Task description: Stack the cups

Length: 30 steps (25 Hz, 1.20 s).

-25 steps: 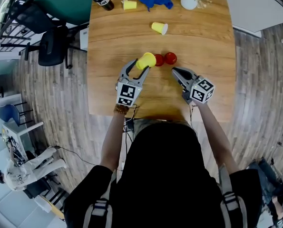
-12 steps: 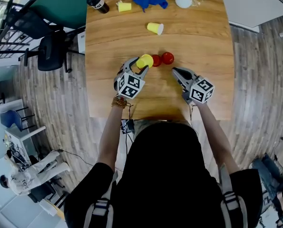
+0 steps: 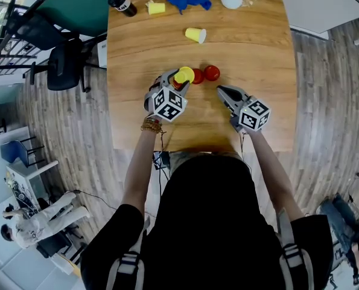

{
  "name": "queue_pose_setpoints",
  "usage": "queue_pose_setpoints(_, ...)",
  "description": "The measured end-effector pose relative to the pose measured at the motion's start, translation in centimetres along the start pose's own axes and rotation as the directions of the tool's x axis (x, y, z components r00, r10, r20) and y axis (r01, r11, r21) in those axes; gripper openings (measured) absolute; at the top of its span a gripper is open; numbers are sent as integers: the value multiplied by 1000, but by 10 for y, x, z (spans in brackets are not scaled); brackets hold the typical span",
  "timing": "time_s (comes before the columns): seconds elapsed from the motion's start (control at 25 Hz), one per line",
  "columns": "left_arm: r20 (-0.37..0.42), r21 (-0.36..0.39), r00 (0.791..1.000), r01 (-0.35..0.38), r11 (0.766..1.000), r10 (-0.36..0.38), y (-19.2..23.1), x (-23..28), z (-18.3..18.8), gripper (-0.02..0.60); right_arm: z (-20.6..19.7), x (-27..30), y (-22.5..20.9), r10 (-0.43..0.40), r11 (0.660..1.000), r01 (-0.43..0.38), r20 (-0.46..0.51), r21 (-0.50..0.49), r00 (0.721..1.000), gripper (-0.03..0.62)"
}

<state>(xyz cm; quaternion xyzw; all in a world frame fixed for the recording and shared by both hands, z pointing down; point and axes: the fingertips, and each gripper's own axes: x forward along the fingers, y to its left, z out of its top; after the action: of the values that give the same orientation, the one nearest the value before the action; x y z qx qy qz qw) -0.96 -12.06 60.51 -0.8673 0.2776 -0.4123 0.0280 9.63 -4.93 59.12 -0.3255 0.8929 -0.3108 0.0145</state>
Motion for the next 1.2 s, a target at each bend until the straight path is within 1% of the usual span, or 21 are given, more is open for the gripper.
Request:
queue_pose_setpoints(0.28, -72, 59, 997, 46, 997, -42, -4, 7, 3, 249, -2, -3, 0, -14, 1000, 14, -7, 8, 1000, 11)
queue_pose_setpoints(0.56, -76, 84, 996, 59, 995, -53, -9, 14, 7, 249, -2, -5, -3, -23, 1000, 23, -3, 11, 1000, 9)
queue_pose_setpoints(0.76, -65, 101, 997, 46, 994, -39, -10, 14, 9, 250, 0, -6, -3, -23, 1000, 23, 1, 12, 1000, 11)
queue_pose_setpoints(0.96, -58, 91, 997, 53, 994, -47, -12, 12, 7, 250, -1, -4, -3, -20, 1000, 20, -1, 10, 1000, 11)
queue_pose_setpoints(1.12, -42, 66, 998, 58, 996, -55, -12, 10, 8, 256, -1, -3, -2, -19, 1000, 19, -3, 8, 1000, 11)
queue_pose_setpoints(1.2, -26, 39, 998, 57, 998, -56, -10, 9, 9, 262, -1, -2, -1, -17, 1000, 17, -4, 6, 1000, 11)
